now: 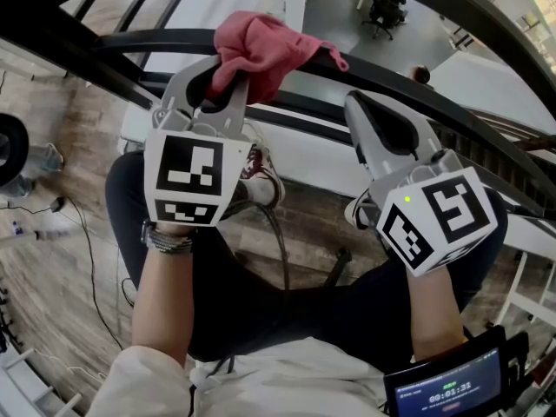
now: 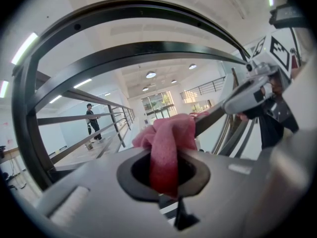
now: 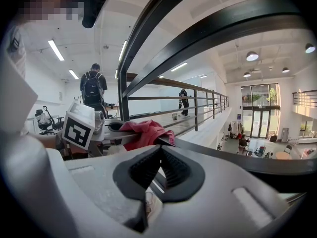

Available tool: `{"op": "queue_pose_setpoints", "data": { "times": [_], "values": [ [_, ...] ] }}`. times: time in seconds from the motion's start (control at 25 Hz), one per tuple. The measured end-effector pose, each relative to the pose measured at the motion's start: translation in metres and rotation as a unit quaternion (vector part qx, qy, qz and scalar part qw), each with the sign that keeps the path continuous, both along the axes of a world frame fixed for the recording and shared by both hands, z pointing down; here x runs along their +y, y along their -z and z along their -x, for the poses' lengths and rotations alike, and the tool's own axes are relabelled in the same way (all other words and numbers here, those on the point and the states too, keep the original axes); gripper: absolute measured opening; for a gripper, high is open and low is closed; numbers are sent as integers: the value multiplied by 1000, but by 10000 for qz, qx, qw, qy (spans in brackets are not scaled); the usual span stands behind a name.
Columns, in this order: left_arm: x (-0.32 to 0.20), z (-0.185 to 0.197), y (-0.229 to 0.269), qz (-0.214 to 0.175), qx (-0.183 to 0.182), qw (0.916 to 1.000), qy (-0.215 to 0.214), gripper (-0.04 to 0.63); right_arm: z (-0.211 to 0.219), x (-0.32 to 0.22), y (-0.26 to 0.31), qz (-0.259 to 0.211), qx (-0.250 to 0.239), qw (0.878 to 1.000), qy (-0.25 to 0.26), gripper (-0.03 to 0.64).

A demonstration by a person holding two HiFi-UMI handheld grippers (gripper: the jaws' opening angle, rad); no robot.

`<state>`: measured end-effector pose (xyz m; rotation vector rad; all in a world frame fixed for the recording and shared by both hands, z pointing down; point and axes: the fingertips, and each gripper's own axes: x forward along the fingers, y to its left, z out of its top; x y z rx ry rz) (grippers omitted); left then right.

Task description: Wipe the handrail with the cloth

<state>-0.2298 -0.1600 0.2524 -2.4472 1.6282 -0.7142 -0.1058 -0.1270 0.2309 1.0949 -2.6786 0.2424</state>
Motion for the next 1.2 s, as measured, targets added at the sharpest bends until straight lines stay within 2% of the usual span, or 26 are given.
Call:
{"op": "queue_pose_setpoints", "data": {
  "times": [0.68,1.2],
  "values": [
    [-2,16,5,-138,21,9996,237,31,6,1,-1,17,32,10000,30,2],
    [-17,35,24,-601,142,9968,506,31,10,5,-3,41,63,10000,55,2]
  ]
}}
